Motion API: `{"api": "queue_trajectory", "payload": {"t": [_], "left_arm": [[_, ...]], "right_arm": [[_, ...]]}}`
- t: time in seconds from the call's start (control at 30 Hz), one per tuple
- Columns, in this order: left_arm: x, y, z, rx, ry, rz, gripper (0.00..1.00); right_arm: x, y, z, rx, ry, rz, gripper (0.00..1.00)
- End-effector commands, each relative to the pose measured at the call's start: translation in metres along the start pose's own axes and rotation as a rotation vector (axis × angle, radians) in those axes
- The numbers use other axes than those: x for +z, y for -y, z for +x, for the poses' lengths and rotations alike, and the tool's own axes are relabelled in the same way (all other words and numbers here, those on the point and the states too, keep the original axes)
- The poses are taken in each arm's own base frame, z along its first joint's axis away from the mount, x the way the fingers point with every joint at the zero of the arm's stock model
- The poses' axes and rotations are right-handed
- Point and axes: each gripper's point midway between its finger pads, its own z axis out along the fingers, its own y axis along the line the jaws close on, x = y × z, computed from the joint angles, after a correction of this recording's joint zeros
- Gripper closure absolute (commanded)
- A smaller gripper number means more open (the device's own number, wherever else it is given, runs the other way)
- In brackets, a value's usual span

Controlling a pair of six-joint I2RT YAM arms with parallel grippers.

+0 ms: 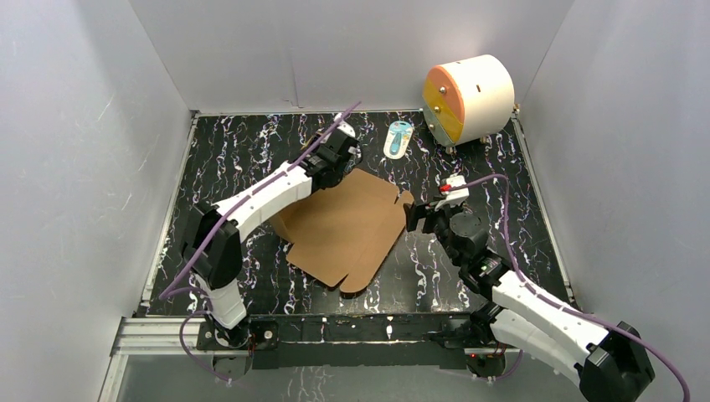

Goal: Fold the paper box

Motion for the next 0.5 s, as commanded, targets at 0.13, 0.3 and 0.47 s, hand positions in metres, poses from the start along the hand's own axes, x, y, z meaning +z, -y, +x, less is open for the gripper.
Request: {"api": "queue_trajectory", "payload": {"t": [0.13, 0.3, 0.47], "left_arm": [[0.011, -0.028, 0.030, -0.280, -0.084, 0.165, 0.71], [0.023, -0.032, 0.050, -0.439, -0.149, 0.256, 0.71], [0.034, -0.025, 0.075, -0.602, -0.240, 0.348, 0.71]], "right_arm": [[-0.010, 0.004, -0.032, -0.016, 0.065, 0.007, 0.12], [-0.020, -0.007, -0.064, -0.013, 0.085, -0.047, 0.12], [-0.025, -0.016, -0.097, -0.025, 0.062, -0.073, 0.11]]}}
